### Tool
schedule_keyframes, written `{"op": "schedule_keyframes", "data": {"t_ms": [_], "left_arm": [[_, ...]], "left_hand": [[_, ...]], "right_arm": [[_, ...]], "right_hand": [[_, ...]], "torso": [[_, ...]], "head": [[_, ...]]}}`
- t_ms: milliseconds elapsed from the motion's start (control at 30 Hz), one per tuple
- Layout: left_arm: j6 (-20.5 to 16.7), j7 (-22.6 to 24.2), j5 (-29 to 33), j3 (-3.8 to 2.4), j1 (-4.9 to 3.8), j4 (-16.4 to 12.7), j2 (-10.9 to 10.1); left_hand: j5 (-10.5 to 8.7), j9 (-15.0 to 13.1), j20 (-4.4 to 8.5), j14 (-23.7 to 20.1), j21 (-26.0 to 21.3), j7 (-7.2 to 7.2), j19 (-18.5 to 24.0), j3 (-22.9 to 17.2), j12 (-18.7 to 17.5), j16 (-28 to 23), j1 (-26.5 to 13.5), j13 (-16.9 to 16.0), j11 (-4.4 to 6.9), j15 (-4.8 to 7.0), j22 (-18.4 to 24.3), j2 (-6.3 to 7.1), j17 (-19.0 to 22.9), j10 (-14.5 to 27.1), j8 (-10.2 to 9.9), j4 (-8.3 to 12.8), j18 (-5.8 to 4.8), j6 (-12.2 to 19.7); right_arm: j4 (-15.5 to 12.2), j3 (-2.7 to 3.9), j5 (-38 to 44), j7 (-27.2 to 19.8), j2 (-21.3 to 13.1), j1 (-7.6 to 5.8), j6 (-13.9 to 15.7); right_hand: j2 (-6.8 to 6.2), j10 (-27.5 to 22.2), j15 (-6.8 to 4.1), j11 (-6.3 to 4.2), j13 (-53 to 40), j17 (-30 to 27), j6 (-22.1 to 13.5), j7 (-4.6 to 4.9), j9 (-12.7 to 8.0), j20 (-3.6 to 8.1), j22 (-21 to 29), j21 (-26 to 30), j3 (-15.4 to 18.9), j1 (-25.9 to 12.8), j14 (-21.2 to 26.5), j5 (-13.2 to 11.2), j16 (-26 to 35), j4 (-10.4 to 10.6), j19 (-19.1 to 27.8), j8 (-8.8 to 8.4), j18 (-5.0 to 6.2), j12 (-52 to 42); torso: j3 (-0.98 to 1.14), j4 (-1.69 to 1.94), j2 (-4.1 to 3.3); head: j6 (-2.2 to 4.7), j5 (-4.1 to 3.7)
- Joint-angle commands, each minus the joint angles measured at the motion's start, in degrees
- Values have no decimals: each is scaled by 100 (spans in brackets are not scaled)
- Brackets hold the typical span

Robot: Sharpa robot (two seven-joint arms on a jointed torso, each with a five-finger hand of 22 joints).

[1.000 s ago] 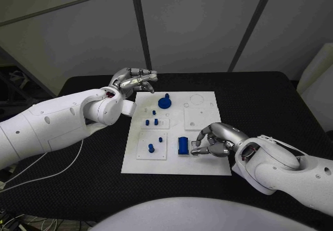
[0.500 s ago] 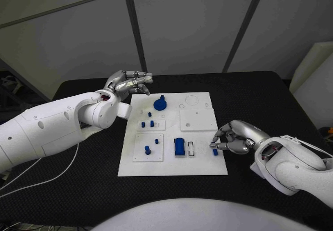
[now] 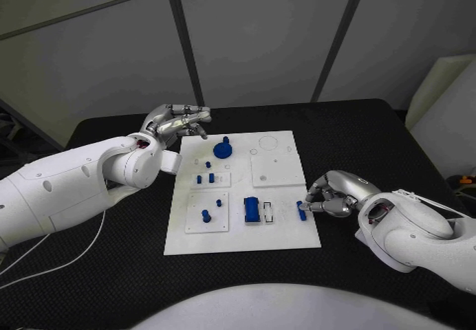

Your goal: Assemble the parts on the task board

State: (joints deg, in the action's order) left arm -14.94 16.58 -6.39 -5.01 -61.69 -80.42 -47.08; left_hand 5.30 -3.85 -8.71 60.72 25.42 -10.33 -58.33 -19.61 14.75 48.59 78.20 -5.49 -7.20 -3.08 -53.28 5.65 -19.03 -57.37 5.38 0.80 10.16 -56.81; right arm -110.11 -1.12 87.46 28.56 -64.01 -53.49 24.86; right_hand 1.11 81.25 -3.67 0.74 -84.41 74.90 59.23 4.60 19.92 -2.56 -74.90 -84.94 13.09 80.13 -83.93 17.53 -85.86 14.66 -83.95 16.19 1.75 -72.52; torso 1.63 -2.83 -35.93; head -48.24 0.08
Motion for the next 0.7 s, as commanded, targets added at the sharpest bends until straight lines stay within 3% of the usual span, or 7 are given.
{"op": "schedule_keyframes", "data": {"t_ms": [33,367,700], "left_arm": [[60,39,-20,-3,-3,-14,-2],[60,36,-20,-3,2,-7,-15],[65,32,-20,-3,3,-6,-25]], "left_hand": [[12,-6,-11,-25,-38,-4,7,29,35,30,17,6,-8,0,7,-60,10,51,27,-2,20,-31],[12,-6,-11,-25,-38,-4,7,29,35,30,17,6,-8,0,7,-60,10,51,27,-2,20,-31],[12,-5,-11,-31,-43,-6,10,34,47,32,23,8,-10,-1,8,-62,17,60,29,4,20,-30]], "right_arm": [[67,-1,172,228,71,13,-136],[187,-3,215,330,203,81,-400],[214,-4,415,448,280,139,-751]], "right_hand": [[-22,-2,2,-49,683,818,46,12,9,-1,-856,26,39,-30,-457,20,35,15,-279,-25,0,19],[-47,-3,1,-51,685,820,72,7,22,3,-852,30,82,-81,-458,8,35,61,-277,-29,1,26],[-98,-3,-16,-73,685,819,133,-19,64,16,-849,35,116,-46,-458,-122,37,52,-277,-6,2,33]], "torso": [[-4,25,-2],[-6,7,-3],[-4,16,-1]], "head": [[-2,-5],[-23,15],[-44,16]]}}
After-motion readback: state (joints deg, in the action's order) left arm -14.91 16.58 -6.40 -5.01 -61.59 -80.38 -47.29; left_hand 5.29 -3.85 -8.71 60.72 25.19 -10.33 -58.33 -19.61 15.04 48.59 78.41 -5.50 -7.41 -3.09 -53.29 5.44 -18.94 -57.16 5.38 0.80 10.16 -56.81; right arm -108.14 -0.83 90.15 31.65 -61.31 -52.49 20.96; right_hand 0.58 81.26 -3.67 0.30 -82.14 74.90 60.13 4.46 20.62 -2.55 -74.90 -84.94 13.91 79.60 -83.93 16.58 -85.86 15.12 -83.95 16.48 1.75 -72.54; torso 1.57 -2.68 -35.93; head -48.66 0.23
